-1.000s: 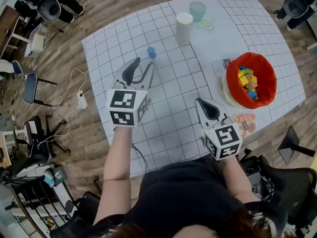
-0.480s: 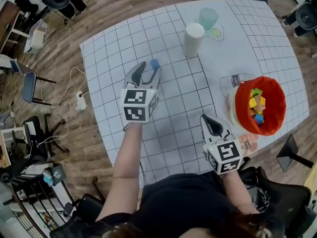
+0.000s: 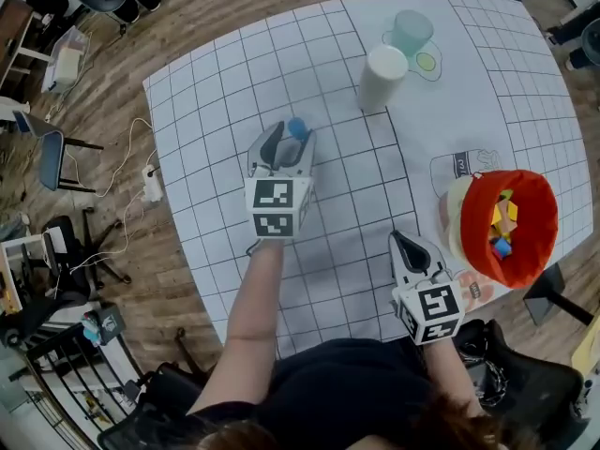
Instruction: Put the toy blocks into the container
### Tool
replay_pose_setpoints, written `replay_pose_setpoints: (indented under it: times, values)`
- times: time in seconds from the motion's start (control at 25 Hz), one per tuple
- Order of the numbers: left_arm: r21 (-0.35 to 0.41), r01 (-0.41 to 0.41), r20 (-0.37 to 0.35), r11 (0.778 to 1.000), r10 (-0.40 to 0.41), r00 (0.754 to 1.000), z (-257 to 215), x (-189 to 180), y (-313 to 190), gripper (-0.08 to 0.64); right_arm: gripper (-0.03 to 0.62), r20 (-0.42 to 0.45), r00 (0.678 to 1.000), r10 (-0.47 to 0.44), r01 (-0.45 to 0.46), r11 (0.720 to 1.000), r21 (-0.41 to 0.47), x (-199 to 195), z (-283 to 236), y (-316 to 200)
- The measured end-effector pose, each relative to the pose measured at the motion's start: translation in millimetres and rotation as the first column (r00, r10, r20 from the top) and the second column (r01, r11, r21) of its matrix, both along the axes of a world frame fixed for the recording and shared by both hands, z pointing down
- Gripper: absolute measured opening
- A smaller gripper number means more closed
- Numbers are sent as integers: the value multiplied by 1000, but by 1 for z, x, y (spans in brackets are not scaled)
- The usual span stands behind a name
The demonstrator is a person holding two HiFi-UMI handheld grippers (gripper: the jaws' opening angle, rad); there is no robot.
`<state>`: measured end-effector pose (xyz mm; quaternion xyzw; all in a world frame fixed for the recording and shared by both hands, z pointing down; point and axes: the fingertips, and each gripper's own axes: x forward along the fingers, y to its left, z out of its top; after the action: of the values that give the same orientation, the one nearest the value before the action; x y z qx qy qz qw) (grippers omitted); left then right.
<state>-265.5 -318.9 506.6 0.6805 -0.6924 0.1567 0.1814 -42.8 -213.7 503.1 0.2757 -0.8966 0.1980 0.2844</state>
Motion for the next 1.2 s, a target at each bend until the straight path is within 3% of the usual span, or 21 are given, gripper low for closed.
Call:
replay_pose_setpoints:
  times: [0.4,0.6,0.88,1.2]
  values:
    - [12,-11,10,1000,11,1000,10,-1,-6,140,15,-23,1000,0,0,1000,-15,0,10,-1]
    - [3,-30,22,1000,30,999,5,3,-2,149,15,-13,1000,-2,2,1000,-7,0,6,0]
    - [53,-60,-5,997,60,998,-43,21,6,149,15,44,999,10,-11,1000,8,1,-11,6]
    - [162,-184,-57,970,195,979,-119,86,26,149,15,64,998,15,-19,998,56,18,-37,27]
